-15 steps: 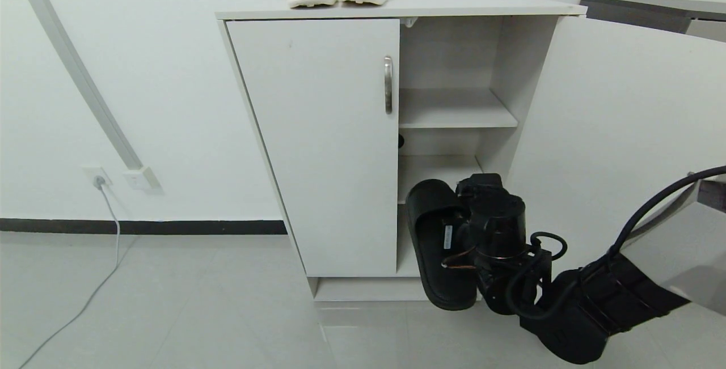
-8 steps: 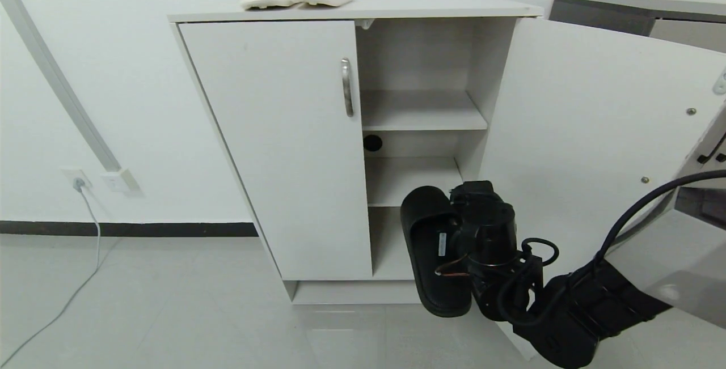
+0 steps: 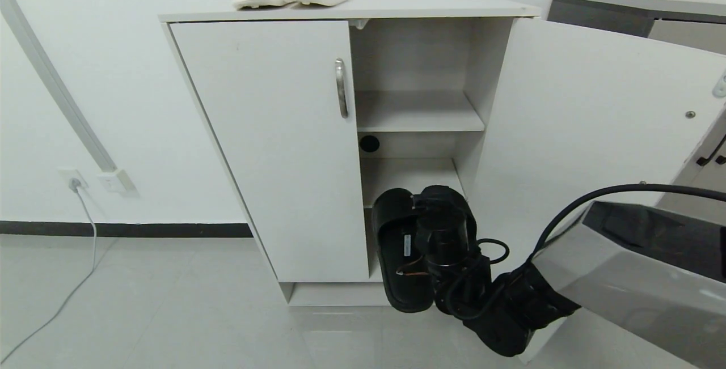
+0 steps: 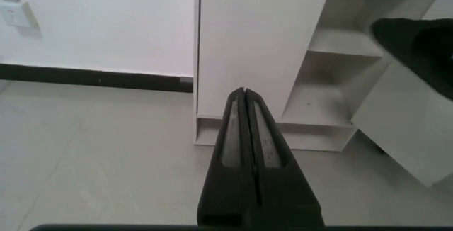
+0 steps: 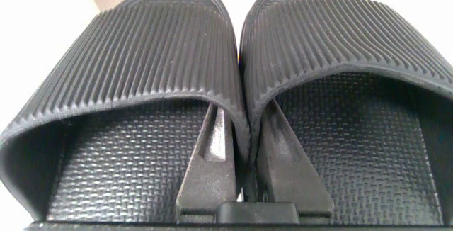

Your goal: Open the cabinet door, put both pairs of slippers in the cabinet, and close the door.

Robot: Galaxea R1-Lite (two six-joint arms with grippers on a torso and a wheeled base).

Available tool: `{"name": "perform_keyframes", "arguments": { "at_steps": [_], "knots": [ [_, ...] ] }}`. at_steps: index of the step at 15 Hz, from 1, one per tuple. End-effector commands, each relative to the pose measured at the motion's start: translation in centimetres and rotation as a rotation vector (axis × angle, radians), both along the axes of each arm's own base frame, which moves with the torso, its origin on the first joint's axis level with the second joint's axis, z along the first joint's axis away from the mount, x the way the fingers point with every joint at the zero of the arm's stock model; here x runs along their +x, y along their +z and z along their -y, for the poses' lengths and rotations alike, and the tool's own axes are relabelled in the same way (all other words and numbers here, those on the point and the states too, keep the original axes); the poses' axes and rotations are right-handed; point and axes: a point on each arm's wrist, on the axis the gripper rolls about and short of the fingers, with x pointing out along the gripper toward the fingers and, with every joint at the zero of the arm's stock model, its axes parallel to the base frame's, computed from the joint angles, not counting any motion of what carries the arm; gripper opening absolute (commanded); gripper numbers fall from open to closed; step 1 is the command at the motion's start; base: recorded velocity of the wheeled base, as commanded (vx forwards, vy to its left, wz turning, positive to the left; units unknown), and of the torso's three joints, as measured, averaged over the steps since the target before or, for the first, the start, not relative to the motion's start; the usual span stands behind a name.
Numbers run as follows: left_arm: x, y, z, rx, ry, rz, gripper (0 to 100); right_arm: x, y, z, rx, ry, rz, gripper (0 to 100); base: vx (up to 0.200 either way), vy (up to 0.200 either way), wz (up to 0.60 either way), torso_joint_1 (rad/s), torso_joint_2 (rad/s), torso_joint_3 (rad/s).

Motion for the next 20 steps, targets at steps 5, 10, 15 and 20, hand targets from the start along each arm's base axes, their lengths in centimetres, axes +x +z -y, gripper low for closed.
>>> {"name": "perform_keyframes", "arguments": {
  "at_steps": [5,10,15,20],
  "knots": [
    [0.0,0.0,0.0,0.000,0.002,-0.001,0,0.6,-1.7,-0.5,-0.018,-0.002,-0.020,0,0.000,0.000,0.00,0.000,0.00,0.000],
    [0.0,0.0,0.0,0.001,-0.001,-0.001,0,0.7,-2.5,-0.6,-0.029,-0.003,-0.033,0,0.000,0.000,0.00,0.002,0.00,-0.060],
    [0.0,0.0,0.0,0.001,-0.001,-0.001,0,0.7,-2.7,-0.6,-0.031,-0.003,-0.035,0,0.000,0.000,0.00,0.001,0.00,-0.188],
    [0.0,0.0,0.0,-0.002,0.002,-0.001,0,0.7,-2.4,-0.6,-0.012,-0.007,-0.013,0,0.000,0.000,0.00,0.003,0.00,-0.190]
  ]
}}
